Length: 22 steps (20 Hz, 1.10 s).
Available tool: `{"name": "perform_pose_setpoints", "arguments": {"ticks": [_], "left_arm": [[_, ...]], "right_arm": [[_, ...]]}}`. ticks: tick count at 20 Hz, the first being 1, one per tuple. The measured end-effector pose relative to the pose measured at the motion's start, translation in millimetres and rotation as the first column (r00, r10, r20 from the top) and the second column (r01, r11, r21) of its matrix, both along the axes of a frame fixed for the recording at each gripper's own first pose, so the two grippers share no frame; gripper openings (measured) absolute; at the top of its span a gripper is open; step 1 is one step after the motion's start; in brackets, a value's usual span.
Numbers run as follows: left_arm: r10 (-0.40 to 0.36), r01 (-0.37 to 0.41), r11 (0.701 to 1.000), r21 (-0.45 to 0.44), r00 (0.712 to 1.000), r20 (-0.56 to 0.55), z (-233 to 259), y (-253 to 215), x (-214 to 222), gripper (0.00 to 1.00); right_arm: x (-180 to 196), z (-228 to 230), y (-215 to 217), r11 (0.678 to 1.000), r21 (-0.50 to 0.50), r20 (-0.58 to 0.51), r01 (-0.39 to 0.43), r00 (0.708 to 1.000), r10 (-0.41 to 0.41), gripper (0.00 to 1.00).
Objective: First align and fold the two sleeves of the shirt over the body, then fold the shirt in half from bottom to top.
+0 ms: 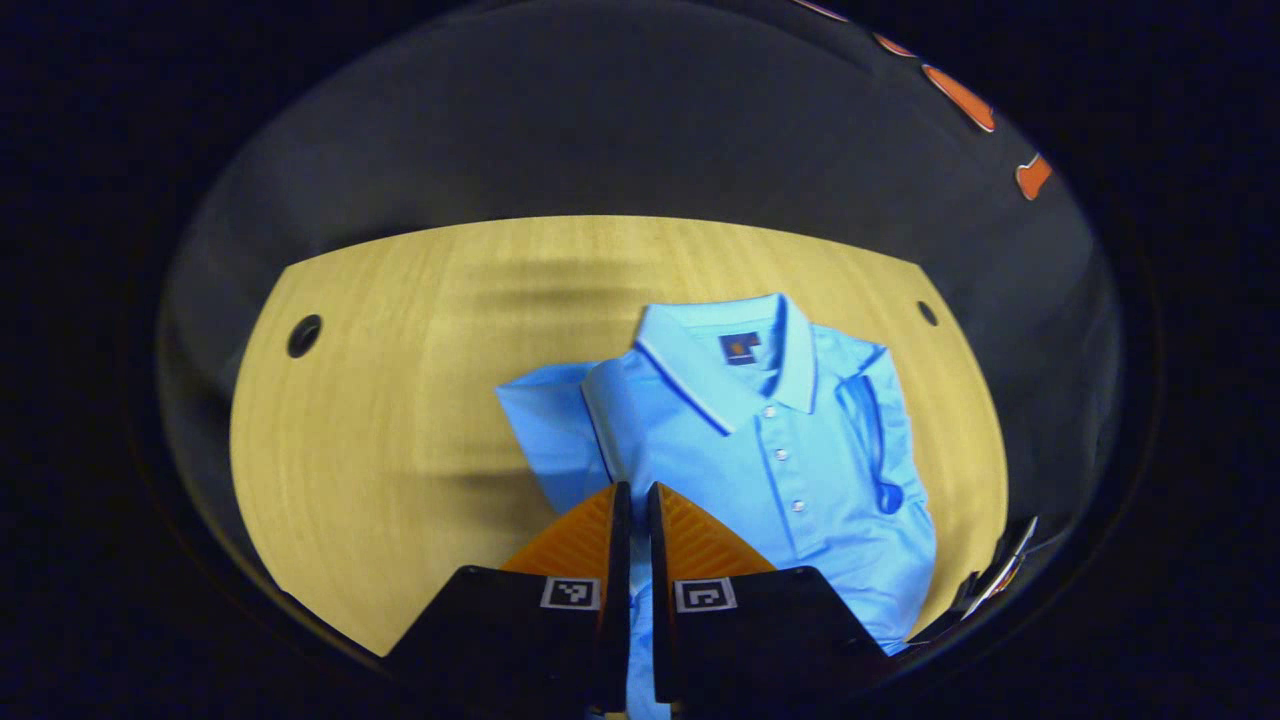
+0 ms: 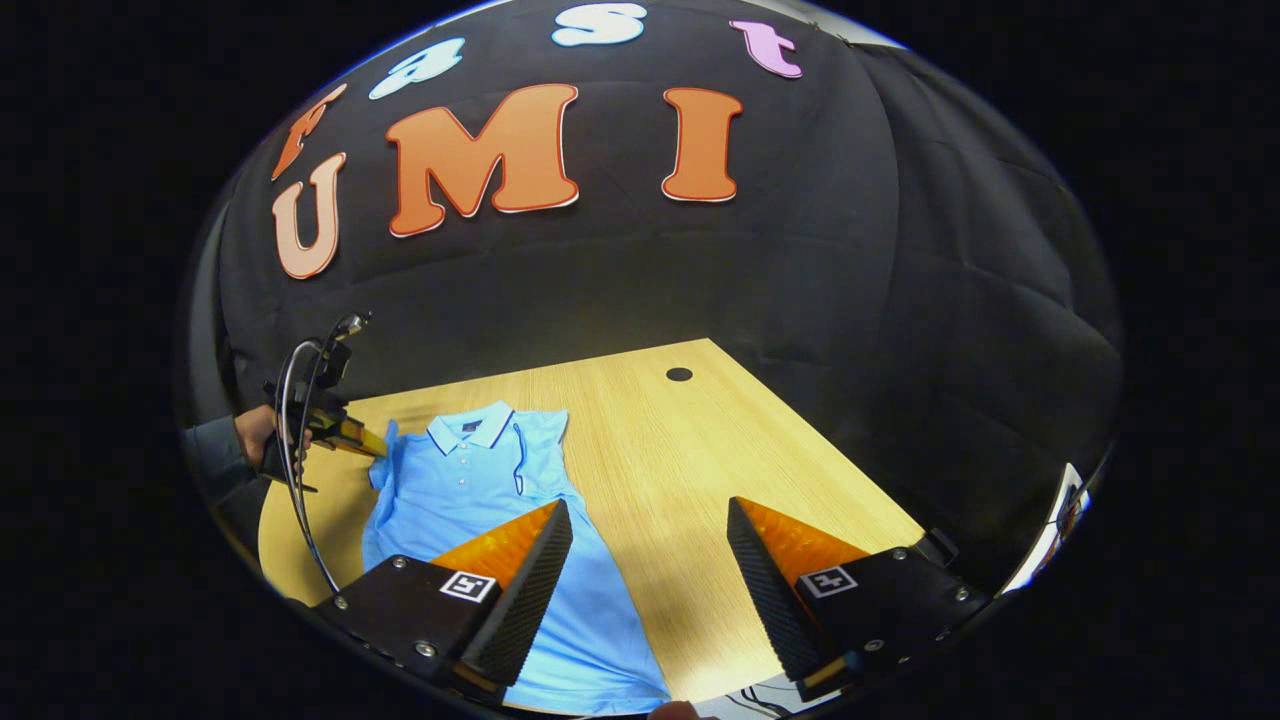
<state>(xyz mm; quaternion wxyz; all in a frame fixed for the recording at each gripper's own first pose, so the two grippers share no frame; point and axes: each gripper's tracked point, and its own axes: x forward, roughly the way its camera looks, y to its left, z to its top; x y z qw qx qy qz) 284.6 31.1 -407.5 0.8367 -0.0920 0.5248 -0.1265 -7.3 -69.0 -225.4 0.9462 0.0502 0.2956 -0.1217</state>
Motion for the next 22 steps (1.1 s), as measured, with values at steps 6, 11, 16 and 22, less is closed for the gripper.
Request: {"name": "perform_pose_setpoints", "arguments": {"ticks": [6, 11, 16, 22], "left_arm": [[-0.043, 0.049, 0.995, -0.092, 0.997, 0.068, 36.8, -17.8, -26.6, 0.68], [-0.016, 0.021, 0.999, -0.038, 0.992, 0.128, 64.7, -6.5, -67.1, 1.0], [0.025, -0.026, 1.0, -0.001, 0.992, 0.127, 71.8, 1.3, -133.3, 1.0], [0.003, -0.011, 0.997, 0.079, 0.994, 0.108, 55.0, 1.8, -215.3, 1.0]], "right_arm": [[-3.5, -2.8, 3.5, 0.998, 0.032, 0.003, -0.063, 0.998, 0.063, 0.95], [-10.6, -16.1, 6.8, 0.987, 0.065, -0.023, -0.145, 0.989, 0.147, 0.96], [-24.5, -44.9, 13.8, 0.97, 0.11, -0.079, -0.218, 0.971, 0.227, 0.96], [-52.6, -80.1, 25.0, 0.941, 0.184, -0.14, -0.284, 0.94, 0.311, 0.96]]}}
